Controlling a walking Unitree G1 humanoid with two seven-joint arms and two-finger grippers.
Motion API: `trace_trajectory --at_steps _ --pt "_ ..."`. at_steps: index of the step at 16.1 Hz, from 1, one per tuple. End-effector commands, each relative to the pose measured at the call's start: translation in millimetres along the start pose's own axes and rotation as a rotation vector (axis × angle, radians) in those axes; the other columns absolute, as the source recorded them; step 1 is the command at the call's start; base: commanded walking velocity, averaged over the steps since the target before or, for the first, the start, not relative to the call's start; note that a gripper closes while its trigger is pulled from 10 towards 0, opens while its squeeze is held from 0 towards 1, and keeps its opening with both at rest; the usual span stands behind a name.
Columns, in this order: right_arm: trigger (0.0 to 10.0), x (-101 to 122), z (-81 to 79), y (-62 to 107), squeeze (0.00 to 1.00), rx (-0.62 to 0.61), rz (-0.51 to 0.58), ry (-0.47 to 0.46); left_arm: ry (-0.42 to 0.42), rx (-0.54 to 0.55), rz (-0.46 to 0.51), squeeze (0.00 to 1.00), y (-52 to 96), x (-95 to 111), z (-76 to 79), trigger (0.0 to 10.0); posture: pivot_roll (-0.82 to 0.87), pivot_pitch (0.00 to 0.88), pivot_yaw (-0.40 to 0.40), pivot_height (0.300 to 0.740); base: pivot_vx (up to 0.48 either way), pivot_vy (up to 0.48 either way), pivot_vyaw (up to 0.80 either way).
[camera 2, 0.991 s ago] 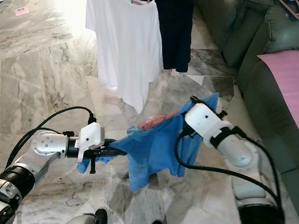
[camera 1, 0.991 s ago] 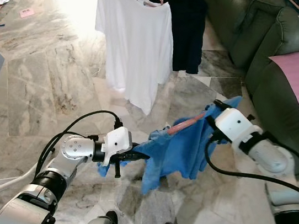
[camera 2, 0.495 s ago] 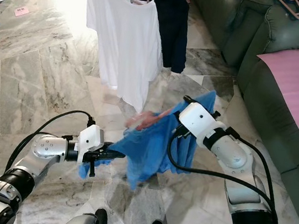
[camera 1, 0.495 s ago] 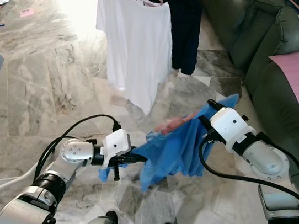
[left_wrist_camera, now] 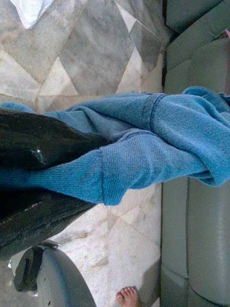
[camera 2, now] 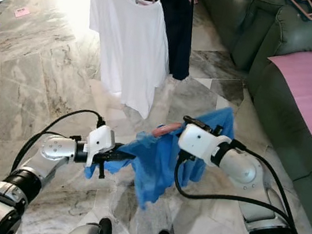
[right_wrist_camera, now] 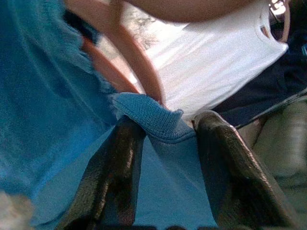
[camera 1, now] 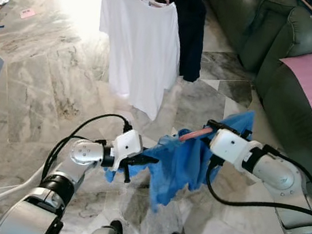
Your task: Hang hanger
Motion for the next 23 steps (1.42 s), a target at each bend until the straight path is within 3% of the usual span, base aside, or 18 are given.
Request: trace_trajectory --at_steps 1,3,5,9,11,13,14,17,23 --pt "10.0 -10.3 -24.6 -5.4 0.0 0.082 -0.037 0.032 -0.072 0.007 0.069 0.0 -8.0 20.5 -9.8 0.0 -0.03 0.246 0.073 0.74 0.0 0.0 0.0" --pt "10.0 -19.8 -18.5 -0.6 0.0 0.05 -0.067 0.035 -0.08 -0.005 0.06 0.0 -5.0 19.0 -10.1 0.0 -0.03 0.246 0.077 0.74 0.0 0.0 0.0" --pt "10.0 -7.5 -16.2 -3.6 0.0 0.029 -0.013 0.013 -0.087 -0.011 0.056 0.0 -4.8 18.9 -10.4 0.0 -0.03 0.244 0.078 0.74 0.0 0.0 0.0" --pt "10.0 30.3 -40.5 -18.7 0.0 0.105 0.127 -0.045 -0.093 -0.027 0.079 0.0 -16.1 26.1 -5.8 0.0 -0.03 0.241 0.073 0.74 0.0 0.0 0.0" --pt "10.0 41.5 -49.1 -17.1 0.0 0.157 0.163 -0.071 -0.095 -0.033 0.084 0.0 -19.6 27.7 -3.5 0.0 -0.03 0.24 0.071 0.74 0.0 0.0 0.0" --pt "10.0 36.4 -42.6 -14.9 0.0 0.135 0.143 -0.031 -0.095 -0.032 0.087 0.0 -21.1 28.6 -3.2 0.2 -0.03 0.238 0.068 0.74 0.0 0.0 0.0" --pt "10.0 21.0 -34.6 -9.6 0.0 0.109 0.085 0.038 -0.095 -0.025 0.084 0.0 -20.4 28.0 -4.5 1.0 -0.04 0.237 0.068 0.74 0.0 0.0 0.0" --pt "10.0 -3.6 -23.4 4.8 0.0 0.07 -0.003 0.09 -0.08 0.032 0.069 0.0 -17.4 26.3 -15.2 1.1 -0.04 0.234 0.07 0.74 0.0 0.0 0.0" --pt "10.0 -21.2 -3.8 30.4 0.0 -0.003 -0.066 0.123 -0.036 0.09 0.041 0.0 -14.1 21.2 -26.3 1.3 -0.05 0.229 0.073 0.74 0.0 0.0 0.0"
Point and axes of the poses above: a point about 5 cm out from each wrist's last joint towards the gripper, its own y axis pointing back from the gripper into the wrist, its own x axis along the axis of the wrist's last joint, z = x × y, the point moved 6 cm from there along -y, pointing out of the wrist towards the gripper, and after that the axes turned 13 degrees about -y, right-handed, at the moved point
